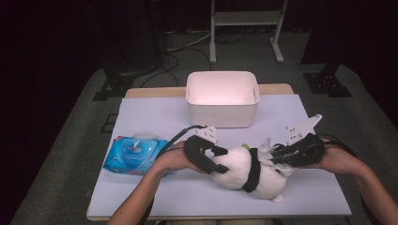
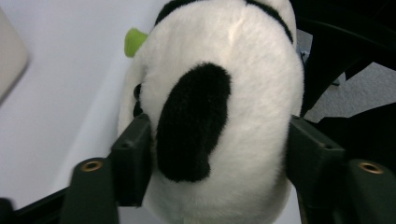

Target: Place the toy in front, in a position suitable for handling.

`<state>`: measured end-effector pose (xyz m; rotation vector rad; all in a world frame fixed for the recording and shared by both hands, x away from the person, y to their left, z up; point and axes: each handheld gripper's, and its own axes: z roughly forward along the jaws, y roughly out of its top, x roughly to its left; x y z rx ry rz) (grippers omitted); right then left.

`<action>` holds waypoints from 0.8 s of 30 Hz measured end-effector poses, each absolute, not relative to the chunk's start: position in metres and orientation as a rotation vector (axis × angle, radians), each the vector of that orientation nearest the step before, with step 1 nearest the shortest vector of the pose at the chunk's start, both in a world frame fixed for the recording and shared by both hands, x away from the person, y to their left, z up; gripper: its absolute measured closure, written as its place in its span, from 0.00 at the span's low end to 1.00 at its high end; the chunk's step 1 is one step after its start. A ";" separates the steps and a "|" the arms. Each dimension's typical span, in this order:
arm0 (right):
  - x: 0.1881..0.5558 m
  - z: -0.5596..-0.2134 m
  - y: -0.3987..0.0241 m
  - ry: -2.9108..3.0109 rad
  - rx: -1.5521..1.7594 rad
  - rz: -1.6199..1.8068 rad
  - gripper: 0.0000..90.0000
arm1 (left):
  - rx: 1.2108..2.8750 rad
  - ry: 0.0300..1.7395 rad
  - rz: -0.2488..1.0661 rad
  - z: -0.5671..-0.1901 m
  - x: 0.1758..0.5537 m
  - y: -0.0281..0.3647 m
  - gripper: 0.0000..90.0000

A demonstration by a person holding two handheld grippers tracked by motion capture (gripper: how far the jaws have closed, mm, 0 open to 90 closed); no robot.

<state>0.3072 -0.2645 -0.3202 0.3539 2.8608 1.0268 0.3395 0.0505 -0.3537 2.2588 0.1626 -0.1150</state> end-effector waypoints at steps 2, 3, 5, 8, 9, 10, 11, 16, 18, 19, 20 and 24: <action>0.309 -0.318 -0.261 2.850 0.341 1.031 0.89 | 2.242 0.175 -0.092 -0.350 0.338 0.050 0.42; 0.310 -0.316 -0.259 2.845 0.332 1.045 0.89 | 2.251 0.162 -0.085 -0.347 0.338 0.050 0.43; 0.313 -0.315 -0.254 2.852 0.323 1.046 0.89 | 2.258 0.164 -0.066 -0.344 0.337 0.048 0.44; 0.317 -0.311 -0.245 2.851 0.300 1.065 0.89 | 2.270 0.151 -0.057 -0.337 0.336 0.045 0.44; 0.318 -0.310 -0.240 2.853 0.284 1.056 0.89 | 2.273 0.149 -0.052 -0.335 0.336 0.044 0.44; 0.320 -0.309 -0.233 2.858 0.269 1.065 0.89 | 2.278 0.142 -0.046 -0.331 0.336 0.043 0.44; 0.320 -0.308 -0.231 2.859 0.257 1.059 0.89 | 2.282 0.140 -0.036 -0.328 0.336 0.043 0.44; 0.324 -0.302 -0.220 2.848 0.232 1.066 0.89 | 2.290 0.146 -0.008 -0.313 0.336 0.049 0.44; 0.324 -0.301 -0.219 2.846 0.232 1.074 0.89 | 2.289 0.147 0.003 -0.308 0.335 0.051 0.44; 0.325 -0.299 -0.216 2.839 0.216 1.085 0.89 | 2.304 0.138 0.018 -0.301 0.333 0.054 0.44; 0.325 -0.299 -0.216 2.839 0.216 1.085 0.89 | 2.304 0.138 0.018 -0.301 0.333 0.054 0.44; 0.323 -0.306 -0.215 2.848 0.230 1.114 0.89 | 2.322 0.127 0.021 -0.300 0.330 0.053 0.43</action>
